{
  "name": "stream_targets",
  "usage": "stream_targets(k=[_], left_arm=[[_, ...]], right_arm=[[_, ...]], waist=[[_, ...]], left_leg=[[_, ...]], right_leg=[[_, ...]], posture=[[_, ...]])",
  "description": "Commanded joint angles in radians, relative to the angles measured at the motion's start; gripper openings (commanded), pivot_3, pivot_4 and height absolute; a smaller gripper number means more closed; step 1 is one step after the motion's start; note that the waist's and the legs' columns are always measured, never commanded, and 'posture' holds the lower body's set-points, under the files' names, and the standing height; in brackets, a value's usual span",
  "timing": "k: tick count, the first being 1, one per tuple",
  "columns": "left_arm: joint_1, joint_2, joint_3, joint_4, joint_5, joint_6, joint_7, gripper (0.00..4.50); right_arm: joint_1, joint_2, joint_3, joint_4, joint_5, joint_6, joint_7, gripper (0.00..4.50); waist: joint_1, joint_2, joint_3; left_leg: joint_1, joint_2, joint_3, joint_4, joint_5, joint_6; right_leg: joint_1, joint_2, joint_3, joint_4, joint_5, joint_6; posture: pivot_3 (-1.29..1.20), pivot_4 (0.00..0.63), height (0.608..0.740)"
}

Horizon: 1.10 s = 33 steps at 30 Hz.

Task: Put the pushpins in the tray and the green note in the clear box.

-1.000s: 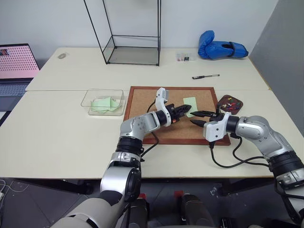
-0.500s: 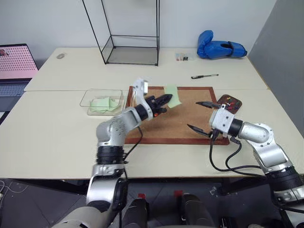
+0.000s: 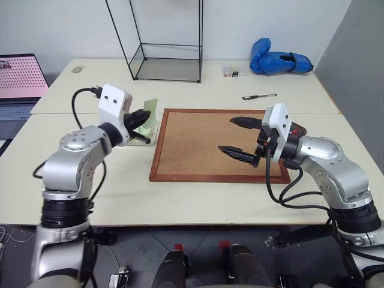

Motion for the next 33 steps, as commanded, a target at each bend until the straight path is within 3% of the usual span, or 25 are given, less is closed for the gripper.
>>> stream_targets(k=[1, 9, 18, 22, 33], left_arm=[[-0.039, 0.052, -0.056, 0.145, 0.140, -0.216, -0.003, 0.00], [-0.134, 0.038, -0.132, 0.445, 0.275, -0.480, 0.004, 0.00], [-0.164, 0.030, -0.133, 0.553, 0.312, -0.548, -0.007, 0.00], [-0.159, 0.032, -0.126, 0.551, 0.312, -0.533, -0.010, 0.54], [-0.143, 0.035, -0.116, 0.486, 0.309, -0.517, -0.031, 2.66]], right_arm=[[-0.036, -0.011, 0.002, -0.038, 0.027, 0.064, 0.030, 4.43], [-0.076, 0.000, 0.059, 0.002, -0.081, 0.064, 0.012, 4.43], [-0.065, 0.010, 0.058, -0.002, -0.112, 0.077, 0.009, 4.43], [-0.064, 0.014, 0.053, -0.005, -0.113, 0.086, 0.011, 4.50], [-0.065, 0.016, 0.053, 0.009, -0.131, 0.068, 0.021, 4.50]], waist=[[0.002, 0.000, 0.000], [0.002, 0.000, 0.000], [0.000, 0.000, 0.000], [0.000, 0.000, 0.000], [-0.001, 0.000, 0.000]], left_leg=[[0.000, 0.000, 0.000, 0.000, 0.000, 0.000], [-0.002, 0.000, 0.000, 0.000, 0.000, 0.000], [-0.004, 0.000, 0.000, 0.000, 0.000, 0.000], [-0.004, 0.000, 0.000, 0.000, 0.000, 0.000], [-0.004, 0.000, 0.000, 0.000, 0.000, 0.000]], right_leg=[[0.000, 0.000, 0.000, 0.000, 0.000, 0.000], [-0.002, -0.001, -0.001, 0.000, 0.000, 0.000], [-0.004, -0.001, -0.001, 0.001, 0.000, 0.000], [-0.004, 0.000, -0.001, 0.001, 0.000, 0.000], [-0.004, 0.000, -0.001, 0.001, 0.000, 0.000]], posture=[[0.00, 0.150, 0.740], [0.00, 0.150, 0.740], [0.00, 0.150, 0.740], [0.00, 0.150, 0.740], [0.00, 0.150, 0.740]])
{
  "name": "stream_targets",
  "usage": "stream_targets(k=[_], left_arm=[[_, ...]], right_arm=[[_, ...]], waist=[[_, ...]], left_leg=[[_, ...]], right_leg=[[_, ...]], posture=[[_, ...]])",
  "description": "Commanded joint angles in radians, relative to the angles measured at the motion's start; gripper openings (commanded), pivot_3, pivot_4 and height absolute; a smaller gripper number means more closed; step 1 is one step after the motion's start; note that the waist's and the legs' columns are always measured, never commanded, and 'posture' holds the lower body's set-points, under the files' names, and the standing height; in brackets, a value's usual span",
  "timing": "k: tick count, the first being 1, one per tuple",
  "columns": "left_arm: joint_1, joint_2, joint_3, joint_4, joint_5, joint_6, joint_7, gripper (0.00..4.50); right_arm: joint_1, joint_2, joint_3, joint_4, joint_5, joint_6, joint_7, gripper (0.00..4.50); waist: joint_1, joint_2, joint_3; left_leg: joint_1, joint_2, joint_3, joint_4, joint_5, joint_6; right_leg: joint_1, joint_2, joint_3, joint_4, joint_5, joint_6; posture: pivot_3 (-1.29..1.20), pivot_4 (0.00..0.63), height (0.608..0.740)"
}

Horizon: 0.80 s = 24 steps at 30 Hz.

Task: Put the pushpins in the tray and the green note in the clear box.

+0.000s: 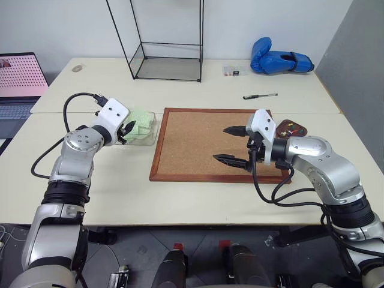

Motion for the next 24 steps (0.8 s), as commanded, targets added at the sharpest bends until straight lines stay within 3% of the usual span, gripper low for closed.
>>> stream_targets(k=[1, 2, 8, 14, 24], left_arm=[[-0.010, 0.013, 0.036, -0.090, -0.015, 0.003, -0.017, 2.83], [-0.008, 0.006, 0.050, -0.117, -0.044, 0.024, -0.033, 3.05], [0.101, -0.034, 0.163, -0.419, -0.295, 0.227, -0.153, 3.05], [0.244, -0.015, 0.170, -0.620, -0.352, 0.314, -0.182, 3.05], [0.392, -0.048, 0.169, -0.746, -0.407, 0.331, -0.209, 3.05]], right_arm=[[-0.014, 0.000, -0.018, -0.015, -0.010, -0.024, 0.005, 4.50], [-0.008, 0.000, -0.023, -0.017, -0.007, -0.025, 0.006, 4.50], [0.074, 0.010, -0.087, -0.050, -0.001, -0.056, -0.038, 4.50], [0.194, 0.022, -0.181, -0.044, -0.035, -0.149, -0.115, 4.50], [0.292, -0.022, -0.201, 0.058, -0.096, -0.310, -0.070, 4.50]], waist=[[0.000, 0.000, 0.000], [0.000, 0.000, 0.000], [-0.001, 0.000, 0.000], [-0.001, 0.000, 0.000], [-0.001, 0.000, 0.000]], left_leg=[[0.000, 0.000, 0.000, 0.000, 0.000, 0.000], [0.000, 0.000, 0.000, 0.000, 0.000, 0.000], [-0.001, 0.000, 0.000, 0.000, 0.000, 0.000], [0.000, 0.000, 0.000, 0.000, 0.000, 0.000], [0.003, 0.001, 0.001, 0.000, 0.000, 0.000]], right_leg=[[0.000, 0.000, 0.000, 0.000, 0.000, 0.000], [0.000, 0.000, 0.000, 0.000, 0.000, 0.000], [0.000, 0.000, 0.000, 0.000, 0.000, 0.000], [0.000, 0.000, 0.001, 0.000, 0.000, 0.000], [0.002, 0.000, 0.001, 0.000, 0.000, 0.000]], posture=[[0.00, 0.150, 0.740], [0.00, 0.150, 0.740], [0.00, 0.150, 0.740], [0.00, 0.150, 0.740], [0.00, 0.150, 0.740]])
